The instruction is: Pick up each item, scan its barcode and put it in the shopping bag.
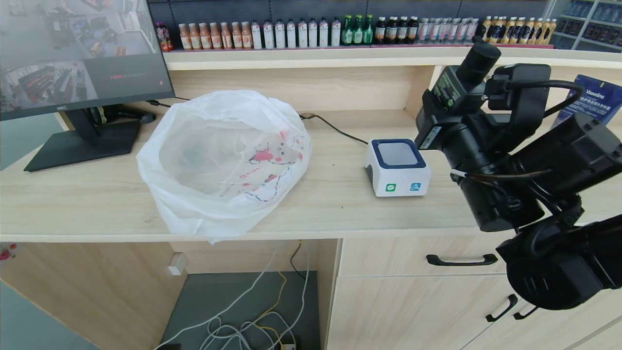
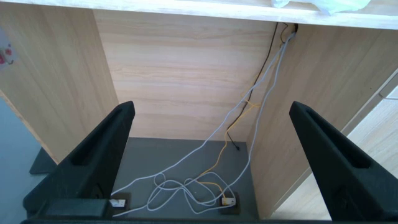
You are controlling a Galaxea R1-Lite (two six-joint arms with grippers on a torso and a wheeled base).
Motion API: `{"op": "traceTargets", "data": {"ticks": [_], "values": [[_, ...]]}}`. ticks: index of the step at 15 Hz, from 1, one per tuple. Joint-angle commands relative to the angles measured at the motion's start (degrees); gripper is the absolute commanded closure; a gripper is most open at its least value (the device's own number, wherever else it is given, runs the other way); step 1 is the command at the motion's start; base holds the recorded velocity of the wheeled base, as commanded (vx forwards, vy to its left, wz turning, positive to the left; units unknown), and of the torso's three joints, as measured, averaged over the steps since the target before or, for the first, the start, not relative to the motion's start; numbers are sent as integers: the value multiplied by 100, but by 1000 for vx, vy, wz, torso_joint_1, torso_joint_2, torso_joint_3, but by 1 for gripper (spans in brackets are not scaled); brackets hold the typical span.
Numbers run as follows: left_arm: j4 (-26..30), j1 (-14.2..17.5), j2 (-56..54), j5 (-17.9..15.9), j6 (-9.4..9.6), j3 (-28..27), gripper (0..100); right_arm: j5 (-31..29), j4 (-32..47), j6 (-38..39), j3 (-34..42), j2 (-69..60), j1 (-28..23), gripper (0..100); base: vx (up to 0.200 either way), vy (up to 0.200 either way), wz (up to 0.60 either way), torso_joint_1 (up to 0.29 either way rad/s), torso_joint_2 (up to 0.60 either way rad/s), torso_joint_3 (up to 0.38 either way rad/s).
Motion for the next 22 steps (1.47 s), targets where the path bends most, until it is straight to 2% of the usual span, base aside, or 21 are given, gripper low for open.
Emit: {"op": "traceTargets", "data": {"ticks": [1,5,7,9,11,12,15,19,22], "values": [[0,-1,-2,0,2,0,0,149,8,64,-183,290,5,100,0,0,0,0,0,0],[0,7,-2,0,2,0,0,430,175,55,-262,246,-4,100,0,0,0,0,0,0],[0,7,-2,0,2,0,0,852,69,-665,-553,255,-259,100,0,0,0,0,0,0],[0,7,-2,0,2,0,0,1423,78,-1017,-676,308,-285,100,0,0,0,0,0,0],[0,-1,-2,0,2,0,0,1599,78,-1272,-676,272,-338,100,0,0,0,0,0,0],[0,-1,-2,0,2,0,0,1889,60,-1465,-676,246,-408,100,0,0,0,0,0,0],[0,-1,-2,0,2,0,0,3304,43,-2203,-649,255,-760,100,0,0,0,0,0,0],[0,7,-2,0,2,0,0,3911,69,-2608,-517,272,-935,100,0,0,0,0,0,0],[0,-1,-2,0,2,0,0,4658,-10,-2845,-421,466,-918,100,0,0,0,0,0,0]]}}
